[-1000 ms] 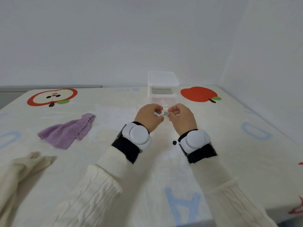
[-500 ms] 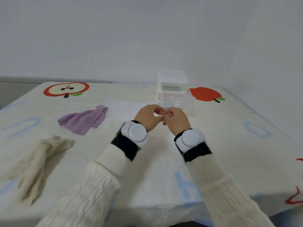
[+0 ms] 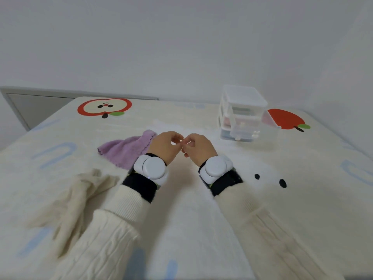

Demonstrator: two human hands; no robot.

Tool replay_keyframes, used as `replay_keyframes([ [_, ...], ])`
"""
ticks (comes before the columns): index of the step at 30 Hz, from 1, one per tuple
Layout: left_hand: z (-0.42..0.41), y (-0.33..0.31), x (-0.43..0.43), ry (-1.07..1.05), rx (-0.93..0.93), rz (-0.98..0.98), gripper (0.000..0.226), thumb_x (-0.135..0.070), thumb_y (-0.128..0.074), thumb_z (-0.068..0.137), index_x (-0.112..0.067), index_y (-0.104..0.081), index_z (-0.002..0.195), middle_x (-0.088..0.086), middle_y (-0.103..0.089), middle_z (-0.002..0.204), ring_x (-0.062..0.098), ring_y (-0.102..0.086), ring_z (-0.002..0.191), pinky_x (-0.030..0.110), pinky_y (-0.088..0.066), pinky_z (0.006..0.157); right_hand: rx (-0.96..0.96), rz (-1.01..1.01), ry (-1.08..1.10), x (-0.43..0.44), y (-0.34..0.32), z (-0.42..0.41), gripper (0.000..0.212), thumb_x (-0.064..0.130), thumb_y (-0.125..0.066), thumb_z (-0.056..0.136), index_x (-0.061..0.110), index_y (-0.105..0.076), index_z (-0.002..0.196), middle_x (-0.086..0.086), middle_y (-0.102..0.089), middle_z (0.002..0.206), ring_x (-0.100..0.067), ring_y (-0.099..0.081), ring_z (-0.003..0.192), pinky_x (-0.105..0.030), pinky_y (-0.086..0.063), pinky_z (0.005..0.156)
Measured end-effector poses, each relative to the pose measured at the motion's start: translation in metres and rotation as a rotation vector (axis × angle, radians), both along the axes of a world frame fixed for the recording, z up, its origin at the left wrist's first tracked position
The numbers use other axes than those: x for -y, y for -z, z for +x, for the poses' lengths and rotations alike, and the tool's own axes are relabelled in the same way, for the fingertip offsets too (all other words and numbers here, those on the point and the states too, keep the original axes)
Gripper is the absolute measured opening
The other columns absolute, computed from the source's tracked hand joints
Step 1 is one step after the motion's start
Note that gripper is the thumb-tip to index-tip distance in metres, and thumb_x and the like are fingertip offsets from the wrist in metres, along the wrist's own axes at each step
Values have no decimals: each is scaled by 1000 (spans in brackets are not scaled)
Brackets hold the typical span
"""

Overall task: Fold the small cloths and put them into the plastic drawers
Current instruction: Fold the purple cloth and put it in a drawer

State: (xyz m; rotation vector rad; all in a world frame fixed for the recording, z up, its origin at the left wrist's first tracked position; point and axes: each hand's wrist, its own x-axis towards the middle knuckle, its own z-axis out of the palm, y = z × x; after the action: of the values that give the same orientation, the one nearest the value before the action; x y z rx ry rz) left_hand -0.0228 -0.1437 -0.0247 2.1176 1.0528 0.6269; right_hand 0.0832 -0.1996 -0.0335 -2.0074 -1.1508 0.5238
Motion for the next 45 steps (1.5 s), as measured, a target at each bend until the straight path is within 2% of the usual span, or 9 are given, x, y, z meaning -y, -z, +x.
replay_keyframes([
  [8,-21,36,-63,-293,-156,172,32,-12,-51,85,-14,-63,115,12,-58,119,30,-58,105,34,-46,85,-57,-53,-86,-46,16,-9,13,15,-49,85,23,-58,90,-3,-70,97,-27,-70,88,-34,-51,75],
  [19,-37,50,-84,-440,-450,271,32,-30,-45,93,-22,-61,119,10,-56,120,32,-49,114,41,-41,90,-30,83,-53,-58,53,-6,14,15,-55,84,25,-63,89,10,-64,80,-18,-65,85,-36,-53,82],
  [24,-33,44,-78,-320,-220,300,24,-29,-45,93,-16,-63,104,8,-66,106,30,-59,99,41,-47,86,-56,199,-57,-58,53,-11,23,15,-56,86,21,-58,108,4,-59,100,-15,-60,79,-29,-50,77],
  [27,-26,40,-64,-184,26,216,20,-29,-47,95,-13,-57,99,6,-70,94,26,-63,89,38,-51,81,-86,298,-35,-58,52,-7,40,12,-62,84,23,-50,121,1,-46,123,-9,-52,98,-19,-44,83],
  [29,-24,38,-56,-85,155,159,14,-26,-47,96,-14,-54,96,-1,-67,85,16,-62,80,20,-49,76,-147,339,-42,-56,50,-3,45,13,-64,84,26,-49,124,4,-43,129,-9,-47,111,-19,-40,90],
  [31,-24,35,-53,-36,242,141,9,-22,-47,96,-16,-53,94,-9,-60,78,2,-56,73,6,-40,68,-173,350,-74,-56,46,0,36,15,-66,83,25,-57,117,7,-46,125,-10,-44,119,-24,-38,99],
  [35,-24,33,-50,-34,317,54,11,-29,-54,93,-18,-54,96,-11,-57,72,1,-53,66,4,-40,57,-301,363,-131,-50,37,4,12,12,-66,84,24,-66,85,-2,-60,120,-12,-55,114,-22,-40,92],
  [41,-34,31,-57,-114,280,112,22,-18,-69,79,-19,-57,98,-1,-62,79,11,-58,58,19,-49,54,-416,479,-30,-48,29,18,23,-3,-57,84,20,-61,82,1,-65,83,-13,-61,79,-29,-53,76],
  [45,-46,23,-66,-168,370,116,12,-11,-61,81,-22,-64,86,-12,-64,75,-14,-55,60,0,-40,57,-305,590,114,-42,21,30,21,0,-57,80,15,-67,89,7,-64,79,-9,-58,77,-29,-49,72],
])
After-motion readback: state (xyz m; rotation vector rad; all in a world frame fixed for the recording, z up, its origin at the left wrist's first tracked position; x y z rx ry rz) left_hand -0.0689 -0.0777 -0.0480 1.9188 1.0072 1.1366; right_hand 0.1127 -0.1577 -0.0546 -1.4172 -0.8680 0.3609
